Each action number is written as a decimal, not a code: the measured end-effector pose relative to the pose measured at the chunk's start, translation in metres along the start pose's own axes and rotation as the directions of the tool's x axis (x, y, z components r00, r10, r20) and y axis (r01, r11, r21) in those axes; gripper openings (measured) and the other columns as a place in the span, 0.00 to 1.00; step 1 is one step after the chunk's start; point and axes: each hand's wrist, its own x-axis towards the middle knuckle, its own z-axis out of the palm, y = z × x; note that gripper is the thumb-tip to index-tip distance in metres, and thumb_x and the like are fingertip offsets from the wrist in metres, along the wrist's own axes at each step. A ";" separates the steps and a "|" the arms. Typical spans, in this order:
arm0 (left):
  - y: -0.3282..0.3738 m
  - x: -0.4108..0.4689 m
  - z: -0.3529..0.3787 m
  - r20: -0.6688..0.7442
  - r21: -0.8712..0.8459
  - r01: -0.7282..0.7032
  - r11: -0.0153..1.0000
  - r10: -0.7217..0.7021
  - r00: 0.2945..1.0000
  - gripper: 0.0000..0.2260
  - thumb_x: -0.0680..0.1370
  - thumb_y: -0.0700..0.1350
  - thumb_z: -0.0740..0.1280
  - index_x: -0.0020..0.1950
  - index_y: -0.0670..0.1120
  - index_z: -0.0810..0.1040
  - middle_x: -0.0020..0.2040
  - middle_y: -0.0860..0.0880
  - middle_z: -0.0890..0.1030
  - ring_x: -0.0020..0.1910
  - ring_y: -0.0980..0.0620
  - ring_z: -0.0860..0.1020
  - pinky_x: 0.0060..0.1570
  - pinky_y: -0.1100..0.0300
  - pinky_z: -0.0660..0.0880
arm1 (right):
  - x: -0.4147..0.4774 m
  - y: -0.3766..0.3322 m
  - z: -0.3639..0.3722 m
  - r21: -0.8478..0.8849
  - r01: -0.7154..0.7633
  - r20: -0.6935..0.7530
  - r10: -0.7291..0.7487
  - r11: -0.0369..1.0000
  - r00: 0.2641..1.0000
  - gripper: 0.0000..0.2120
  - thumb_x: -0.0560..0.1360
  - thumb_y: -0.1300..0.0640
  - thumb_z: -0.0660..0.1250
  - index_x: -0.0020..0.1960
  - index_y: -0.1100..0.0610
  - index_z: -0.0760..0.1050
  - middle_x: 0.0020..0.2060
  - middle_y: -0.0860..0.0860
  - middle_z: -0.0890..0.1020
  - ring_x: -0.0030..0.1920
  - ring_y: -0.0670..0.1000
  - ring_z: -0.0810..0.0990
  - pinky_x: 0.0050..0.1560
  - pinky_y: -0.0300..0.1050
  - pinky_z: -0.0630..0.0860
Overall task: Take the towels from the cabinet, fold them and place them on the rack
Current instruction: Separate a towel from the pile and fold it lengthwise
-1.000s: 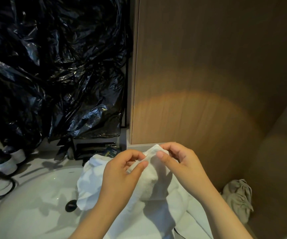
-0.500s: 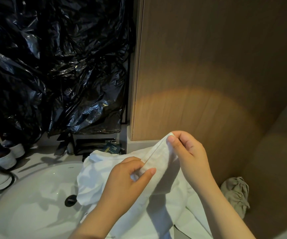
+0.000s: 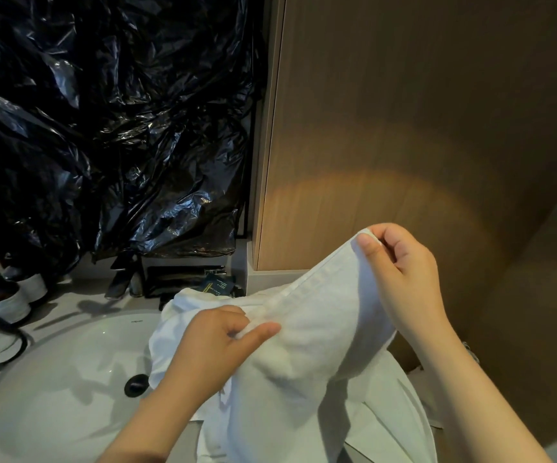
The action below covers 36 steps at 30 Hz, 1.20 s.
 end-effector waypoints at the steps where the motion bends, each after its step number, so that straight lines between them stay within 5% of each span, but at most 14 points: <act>1: 0.000 0.004 -0.004 0.001 0.015 -0.010 1.000 0.010 1.000 0.28 0.68 0.64 0.68 0.25 0.46 0.58 0.25 0.53 0.62 0.27 0.56 0.63 0.30 0.65 0.60 | 0.003 -0.003 -0.003 -0.014 0.030 -0.013 -0.030 0.999 0.999 0.05 0.79 0.50 0.64 0.44 0.43 0.75 0.39 0.38 0.79 0.47 0.40 0.79 0.41 0.25 0.73; 8: 0.004 0.022 -0.017 -0.042 0.171 -0.047 0.984 0.055 0.998 0.11 0.74 0.54 0.71 0.37 0.49 0.83 0.35 0.52 0.80 0.38 0.57 0.77 0.42 0.59 0.73 | 0.019 -0.031 -0.017 -0.058 0.189 -0.105 -0.194 0.980 0.975 0.06 0.80 0.51 0.64 0.46 0.50 0.76 0.38 0.39 0.78 0.43 0.41 0.78 0.39 0.24 0.71; 14: 0.005 0.031 -0.025 -0.042 0.155 -0.014 0.988 0.021 0.999 0.18 0.73 0.56 0.71 0.29 0.48 0.74 0.27 0.54 0.74 0.28 0.57 0.70 0.31 0.64 0.65 | 0.026 -0.038 -0.029 -0.082 0.176 -0.173 -0.187 0.981 0.967 0.07 0.80 0.51 0.63 0.47 0.52 0.77 0.39 0.41 0.78 0.42 0.39 0.77 0.39 0.23 0.70; 19: 0.005 0.027 -0.028 -0.012 0.016 -0.002 1.000 0.002 1.000 0.27 0.71 0.57 0.72 0.26 0.41 0.63 0.22 0.51 0.63 0.23 0.55 0.62 0.30 0.57 0.66 | 0.028 -0.029 -0.034 -0.096 0.103 -0.187 -0.119 0.990 0.975 0.08 0.80 0.51 0.63 0.48 0.53 0.77 0.40 0.42 0.78 0.43 0.38 0.77 0.39 0.22 0.69; 25: -0.009 0.027 -0.037 -0.013 0.163 -0.054 0.985 0.056 0.998 0.16 0.75 0.56 0.68 0.31 0.50 0.73 0.31 0.54 0.75 0.31 0.55 0.72 0.35 0.54 0.72 | 0.025 -0.007 -0.035 -0.091 0.011 -0.224 -0.031 0.996 0.974 0.09 0.81 0.53 0.63 0.46 0.55 0.77 0.38 0.45 0.78 0.40 0.37 0.76 0.38 0.23 0.69; 32: -0.032 0.022 -0.032 0.006 0.224 -0.086 0.971 0.087 0.996 0.23 0.74 0.56 0.70 0.27 0.45 0.66 0.25 0.52 0.67 0.26 0.55 0.66 0.29 0.62 0.63 | 0.023 0.016 -0.029 -0.097 -0.064 -0.225 0.041 0.993 0.973 0.09 0.81 0.52 0.63 0.46 0.55 0.77 0.37 0.45 0.78 0.40 0.36 0.76 0.36 0.22 0.68; 36: -0.041 0.025 -0.036 0.020 0.228 -0.063 0.972 0.060 0.998 0.16 0.71 0.52 0.74 0.29 0.51 0.72 0.28 0.56 0.74 0.33 0.58 0.72 0.31 0.68 0.65 | 0.022 0.030 -0.028 -0.103 -0.107 -0.230 0.080 0.989 0.970 0.09 0.81 0.51 0.62 0.46 0.54 0.77 0.37 0.44 0.77 0.39 0.36 0.75 0.35 0.22 0.68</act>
